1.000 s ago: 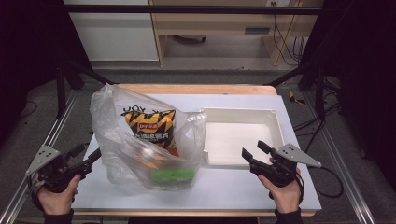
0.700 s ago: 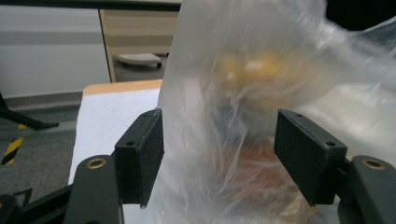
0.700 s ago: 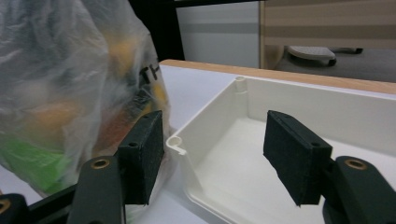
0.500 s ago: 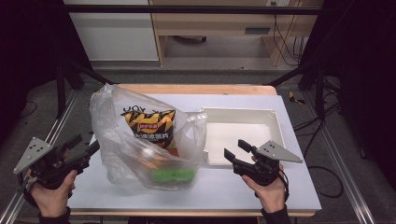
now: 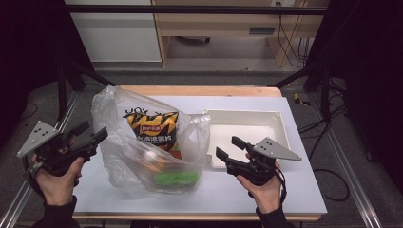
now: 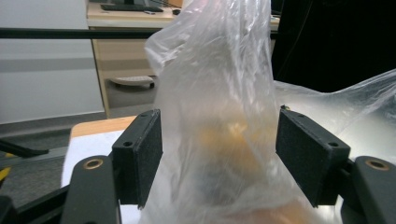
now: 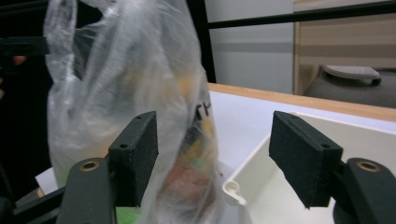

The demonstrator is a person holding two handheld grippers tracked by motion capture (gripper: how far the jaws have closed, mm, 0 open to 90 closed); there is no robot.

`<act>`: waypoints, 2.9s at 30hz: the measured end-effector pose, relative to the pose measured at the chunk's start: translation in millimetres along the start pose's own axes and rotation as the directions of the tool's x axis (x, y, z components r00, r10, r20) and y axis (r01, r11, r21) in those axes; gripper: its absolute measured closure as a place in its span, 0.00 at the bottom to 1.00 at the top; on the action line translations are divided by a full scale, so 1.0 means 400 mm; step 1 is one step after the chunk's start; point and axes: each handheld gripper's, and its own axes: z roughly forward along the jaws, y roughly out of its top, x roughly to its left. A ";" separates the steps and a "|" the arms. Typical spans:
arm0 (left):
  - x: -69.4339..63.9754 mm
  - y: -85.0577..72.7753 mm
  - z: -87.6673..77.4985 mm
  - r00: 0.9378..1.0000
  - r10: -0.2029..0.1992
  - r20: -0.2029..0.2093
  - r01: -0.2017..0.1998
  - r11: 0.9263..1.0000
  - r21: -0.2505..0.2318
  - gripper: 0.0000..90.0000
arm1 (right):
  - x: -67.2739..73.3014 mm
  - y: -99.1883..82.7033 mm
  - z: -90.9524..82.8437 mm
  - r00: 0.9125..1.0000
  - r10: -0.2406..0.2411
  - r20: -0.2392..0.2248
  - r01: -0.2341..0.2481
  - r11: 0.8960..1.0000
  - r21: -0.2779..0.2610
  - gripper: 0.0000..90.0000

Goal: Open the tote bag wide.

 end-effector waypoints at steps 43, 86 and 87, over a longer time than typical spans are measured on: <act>0.039 -0.175 -0.004 0.996 -0.038 0.076 0.028 0.991 0.132 1.00 | 0.038 -0.040 0.151 0.994 -0.046 -0.099 0.060 0.987 0.148 0.87; -0.023 -0.229 -0.016 0.990 0.009 0.143 -0.030 0.988 0.151 1.00 | 0.080 -0.252 0.192 0.977 -0.034 -0.211 0.095 0.954 0.283 1.00; -0.021 -0.241 -0.015 0.990 0.004 0.141 -0.028 0.986 0.164 1.00 | 0.077 -0.253 0.190 0.978 -0.033 -0.206 0.092 0.955 0.283 1.00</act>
